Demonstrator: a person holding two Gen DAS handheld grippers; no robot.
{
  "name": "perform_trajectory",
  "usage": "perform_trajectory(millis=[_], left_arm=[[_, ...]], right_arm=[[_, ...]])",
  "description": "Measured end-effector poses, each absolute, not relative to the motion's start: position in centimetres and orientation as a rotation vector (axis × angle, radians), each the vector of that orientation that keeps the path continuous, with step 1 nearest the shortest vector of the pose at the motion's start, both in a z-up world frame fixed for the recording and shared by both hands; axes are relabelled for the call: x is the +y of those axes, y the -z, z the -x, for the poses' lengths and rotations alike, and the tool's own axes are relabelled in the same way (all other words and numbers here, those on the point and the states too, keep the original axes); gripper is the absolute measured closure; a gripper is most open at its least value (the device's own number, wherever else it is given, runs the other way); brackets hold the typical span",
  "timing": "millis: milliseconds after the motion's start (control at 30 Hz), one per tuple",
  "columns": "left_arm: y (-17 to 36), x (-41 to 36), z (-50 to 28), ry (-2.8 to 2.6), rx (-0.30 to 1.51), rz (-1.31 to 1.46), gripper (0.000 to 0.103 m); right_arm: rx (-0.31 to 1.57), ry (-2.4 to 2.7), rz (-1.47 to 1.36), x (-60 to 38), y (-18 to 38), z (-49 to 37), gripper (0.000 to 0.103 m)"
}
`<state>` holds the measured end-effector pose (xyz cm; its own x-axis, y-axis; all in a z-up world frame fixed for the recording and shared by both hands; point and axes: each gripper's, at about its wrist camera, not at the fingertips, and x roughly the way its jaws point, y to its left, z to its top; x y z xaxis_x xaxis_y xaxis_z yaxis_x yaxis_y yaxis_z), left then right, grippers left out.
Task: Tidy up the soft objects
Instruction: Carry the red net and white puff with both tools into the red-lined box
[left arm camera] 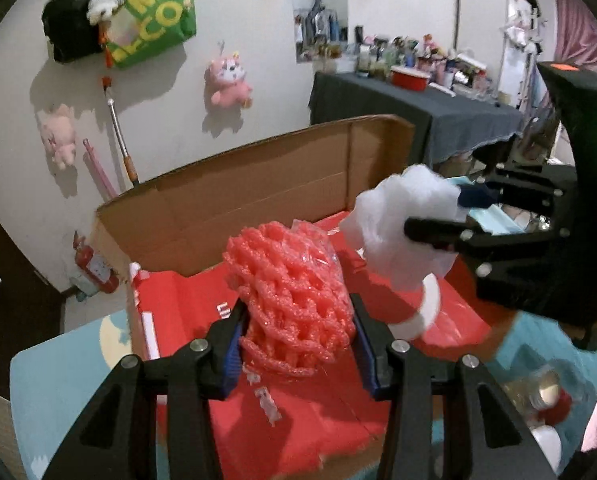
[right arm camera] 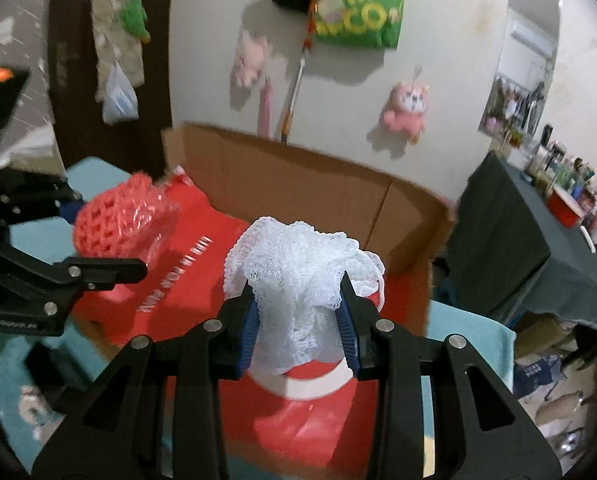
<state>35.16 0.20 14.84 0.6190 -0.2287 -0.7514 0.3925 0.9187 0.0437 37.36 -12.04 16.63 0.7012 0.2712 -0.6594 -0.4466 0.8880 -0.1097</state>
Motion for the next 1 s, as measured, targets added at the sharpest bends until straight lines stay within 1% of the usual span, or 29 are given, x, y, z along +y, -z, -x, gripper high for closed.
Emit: perform_trajectory(millis=[100,367,600,700,767,867,1000], left_arm=[[-13.6,0.0,-38.0,0.359,0.886,-0.187,0.054],[-9.5,0.4,-43.0,0.341,1.013,-0.067,0.054],[-7.2,0.2,-44.9,0.286,1.031,-0.072,0.052],[-6.9,0.3,-44.9,0.289,1.020,-0.070,0.051],[-6.6,0.6,-44.9,0.282,1.020,-0.063,0.051],[-6.5,0.9,-44.7,0.268,1.023,-0.057,0.050],[-6.6,0.8,-44.5,0.267,1.021,-0.060,0.048]], right_arm=[[0.763,-0.395,0.258,-11.4,-14.9,-41.2,0.070],[0.864,-0.356,0.266,-10.0,-12.0,-47.4,0.069],[0.919,-0.333,0.220,-9.7,-10.0,-50.0,0.069],[0.918,-0.331,0.210,-10.2,-9.9,-50.7,0.066],[0.923,-0.335,0.200,-10.3,-9.9,-50.8,0.063],[0.927,-0.337,0.204,-10.2,-9.7,-50.9,0.061],[0.931,-0.334,0.201,-10.5,-9.6,-50.7,0.057]])
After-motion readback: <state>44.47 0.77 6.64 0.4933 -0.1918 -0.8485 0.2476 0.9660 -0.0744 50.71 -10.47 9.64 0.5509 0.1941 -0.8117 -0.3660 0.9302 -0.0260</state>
